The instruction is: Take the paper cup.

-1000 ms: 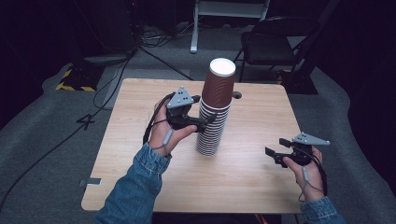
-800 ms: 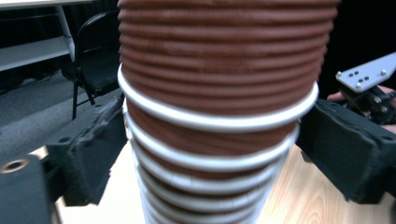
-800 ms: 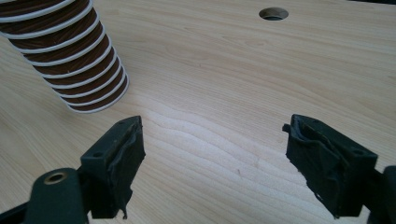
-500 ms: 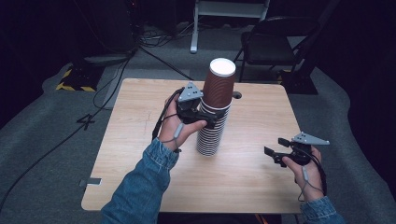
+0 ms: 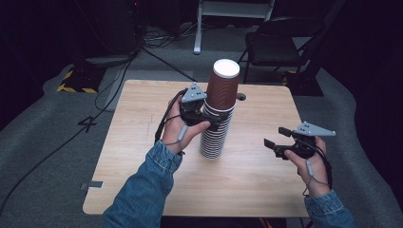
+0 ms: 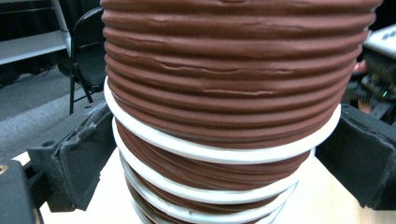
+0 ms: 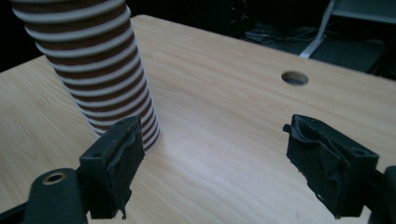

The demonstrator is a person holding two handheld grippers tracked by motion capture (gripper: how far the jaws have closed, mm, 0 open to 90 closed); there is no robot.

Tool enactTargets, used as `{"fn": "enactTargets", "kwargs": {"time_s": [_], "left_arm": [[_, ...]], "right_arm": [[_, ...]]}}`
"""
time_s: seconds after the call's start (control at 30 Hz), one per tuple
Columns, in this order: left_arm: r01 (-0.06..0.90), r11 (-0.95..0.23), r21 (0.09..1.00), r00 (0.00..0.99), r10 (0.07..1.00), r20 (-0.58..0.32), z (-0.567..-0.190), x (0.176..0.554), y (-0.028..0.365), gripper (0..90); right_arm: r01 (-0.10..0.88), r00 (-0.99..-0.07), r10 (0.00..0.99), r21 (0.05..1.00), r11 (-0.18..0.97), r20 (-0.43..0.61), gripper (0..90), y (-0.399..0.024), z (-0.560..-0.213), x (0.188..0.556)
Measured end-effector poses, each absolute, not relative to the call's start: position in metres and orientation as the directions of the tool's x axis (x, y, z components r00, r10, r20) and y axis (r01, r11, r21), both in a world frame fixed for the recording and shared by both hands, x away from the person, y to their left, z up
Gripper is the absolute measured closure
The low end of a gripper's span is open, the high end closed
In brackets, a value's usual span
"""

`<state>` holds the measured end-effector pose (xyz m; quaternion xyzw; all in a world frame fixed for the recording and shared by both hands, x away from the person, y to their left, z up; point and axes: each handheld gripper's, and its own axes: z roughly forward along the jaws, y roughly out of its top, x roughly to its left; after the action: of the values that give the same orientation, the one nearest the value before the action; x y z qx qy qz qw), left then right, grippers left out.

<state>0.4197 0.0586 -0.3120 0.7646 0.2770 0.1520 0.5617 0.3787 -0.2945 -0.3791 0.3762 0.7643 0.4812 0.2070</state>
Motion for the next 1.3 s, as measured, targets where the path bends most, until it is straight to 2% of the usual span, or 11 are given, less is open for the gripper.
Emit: {"fn": "enactTargets", "kwargs": {"time_s": [0.3, 0.5, 0.9, 1.3], "left_arm": [[0.259, -0.236, 0.936, 0.807, 0.586, -0.075, -0.313, 0.421, 0.060, 3.2], [0.259, -0.242, 0.935, 0.806, 0.587, -0.071, -0.313, 0.421, 0.060, 3.1], [0.265, -0.247, 0.932, 0.807, 0.586, -0.074, -0.313, 0.421, 0.060, 3.1], [0.269, -0.258, 0.928, 0.808, 0.585, -0.071, -0.314, 0.421, 0.059, 3.2]], "right_arm": [[0.273, -0.740, 0.673, 0.916, 0.293, 0.005, 15.8, -0.259, -0.305, 0.391], [0.236, -0.778, 0.628, 0.917, 0.323, -0.021, 15.7, -0.236, -0.278, 0.400], [0.201, -0.817, 0.576, 0.919, 0.339, -0.034, 15.6, -0.200, -0.245, 0.413], [0.192, -0.851, 0.524, 0.919, 0.345, -0.019, 15.3, -0.172, -0.236, 0.428]]}}
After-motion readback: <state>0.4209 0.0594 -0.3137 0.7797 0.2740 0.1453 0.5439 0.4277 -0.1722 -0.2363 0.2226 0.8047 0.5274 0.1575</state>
